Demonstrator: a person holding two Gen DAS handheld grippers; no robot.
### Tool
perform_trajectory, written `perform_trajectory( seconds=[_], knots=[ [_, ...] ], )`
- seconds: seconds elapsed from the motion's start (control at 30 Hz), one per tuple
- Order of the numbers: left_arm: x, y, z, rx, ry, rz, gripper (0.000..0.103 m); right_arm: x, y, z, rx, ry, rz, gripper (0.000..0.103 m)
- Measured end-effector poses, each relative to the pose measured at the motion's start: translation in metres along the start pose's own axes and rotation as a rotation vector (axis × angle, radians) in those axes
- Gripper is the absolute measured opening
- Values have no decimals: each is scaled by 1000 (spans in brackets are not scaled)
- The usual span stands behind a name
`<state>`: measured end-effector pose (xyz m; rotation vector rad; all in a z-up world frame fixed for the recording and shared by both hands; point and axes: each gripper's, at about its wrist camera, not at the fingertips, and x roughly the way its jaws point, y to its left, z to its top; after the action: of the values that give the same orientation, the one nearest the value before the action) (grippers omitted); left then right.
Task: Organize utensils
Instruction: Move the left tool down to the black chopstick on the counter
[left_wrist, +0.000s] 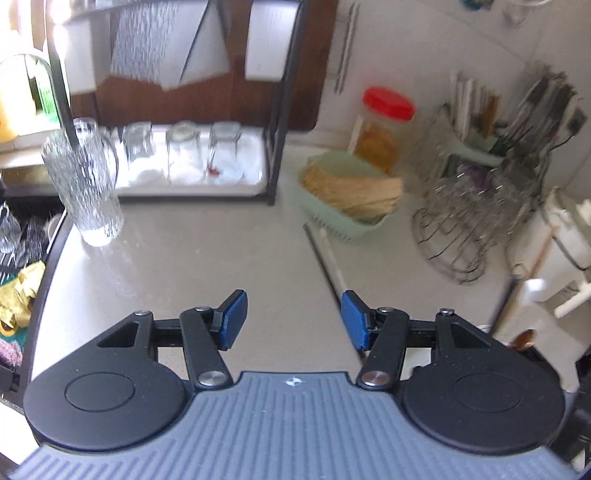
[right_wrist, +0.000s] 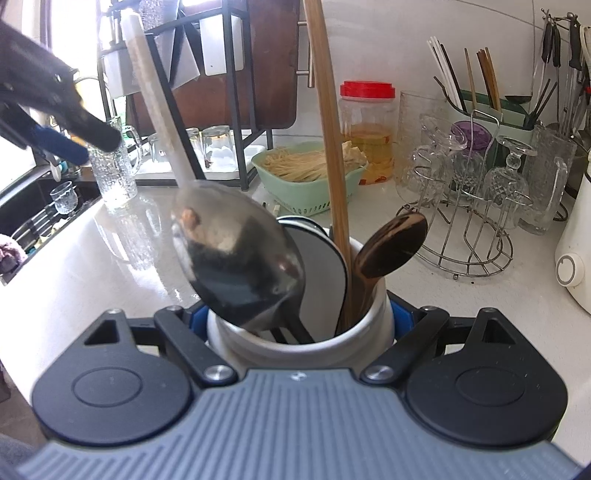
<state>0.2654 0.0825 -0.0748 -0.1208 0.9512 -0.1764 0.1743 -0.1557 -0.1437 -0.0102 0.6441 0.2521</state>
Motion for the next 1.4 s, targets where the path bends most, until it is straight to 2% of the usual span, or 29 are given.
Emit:
perform_trajectory(
  seconds=[0.13,0.17,0.43,0.57,0.7,1.03,1.13,1.4],
  knots=[
    [39,7,1,-14,70,-9,62,2,2,3,11,20,-18,91],
    [48,9,2,-13,59,-12,62,2,3,4,13,25,-23,91],
    [110,10,14,-38,139,-91,62,6,7,8,31,52,-58,91],
    [135,-2,24,3,147,-122,60,7,9,9,40,66,-73,90],
    [155,-16,31,52,159,-130,53,8,11,10,59,72,-99,90],
    [182,-35,34,133,194,-148,36,7,13,10,76,73,-120,90],
    [186,-40,33,152,202,-132,27,7,13,10,76,72,-123,90],
    [186,-50,31,189,201,-76,18,8,11,10,92,70,-114,91]
  ],
)
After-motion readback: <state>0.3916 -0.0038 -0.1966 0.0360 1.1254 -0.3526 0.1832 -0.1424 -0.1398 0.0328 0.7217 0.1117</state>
